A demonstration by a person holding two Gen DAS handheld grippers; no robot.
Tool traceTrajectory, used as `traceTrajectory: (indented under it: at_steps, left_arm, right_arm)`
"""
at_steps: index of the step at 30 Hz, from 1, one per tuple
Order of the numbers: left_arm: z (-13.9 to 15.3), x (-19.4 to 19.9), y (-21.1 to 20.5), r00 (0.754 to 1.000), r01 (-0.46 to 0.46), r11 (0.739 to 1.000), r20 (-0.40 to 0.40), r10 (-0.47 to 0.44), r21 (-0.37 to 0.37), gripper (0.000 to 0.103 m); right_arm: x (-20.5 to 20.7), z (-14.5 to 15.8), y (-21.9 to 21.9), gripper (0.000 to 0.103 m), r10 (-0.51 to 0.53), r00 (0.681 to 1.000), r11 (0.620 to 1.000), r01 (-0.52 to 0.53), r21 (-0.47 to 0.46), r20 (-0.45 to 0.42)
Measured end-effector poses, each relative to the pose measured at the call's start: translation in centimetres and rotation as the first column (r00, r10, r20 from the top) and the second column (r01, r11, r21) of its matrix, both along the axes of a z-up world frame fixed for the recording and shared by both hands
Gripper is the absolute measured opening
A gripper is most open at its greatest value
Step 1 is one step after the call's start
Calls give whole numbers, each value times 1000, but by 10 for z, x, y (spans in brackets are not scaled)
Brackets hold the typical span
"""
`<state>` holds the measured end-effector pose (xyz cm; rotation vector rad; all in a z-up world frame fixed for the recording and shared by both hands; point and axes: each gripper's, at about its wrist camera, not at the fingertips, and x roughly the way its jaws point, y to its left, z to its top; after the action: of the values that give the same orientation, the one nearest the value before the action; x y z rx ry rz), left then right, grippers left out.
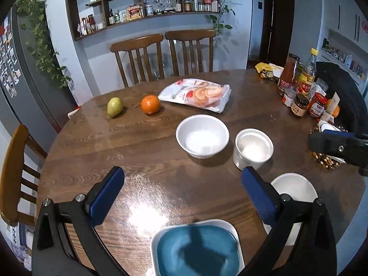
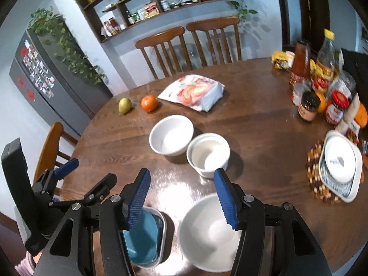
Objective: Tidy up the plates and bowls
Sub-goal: 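Open both grippers and move them to the smaller white bowl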
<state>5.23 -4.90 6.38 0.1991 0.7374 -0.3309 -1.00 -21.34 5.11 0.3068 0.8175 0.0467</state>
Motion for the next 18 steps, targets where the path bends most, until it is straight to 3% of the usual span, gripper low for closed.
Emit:
traceTrajectory:
  at_steps: [5,14,18]
  left_arm:
    - [4,19,3,1000,-15,1000,8,15,-4,102]
    - [-8,79,14,996,-49,998,-81,45,-49,102]
    - [-26,105,12,988,-64,998,-143,59,-29,102]
  right_arm:
    - [27,7,6,59,28,1000,998,-28,-49,-4]
    - [83,-5,17,59,71,996,994,-76,-84,-59]
    - [105,-21,17,59,80,992,991,-90,-98,-99]
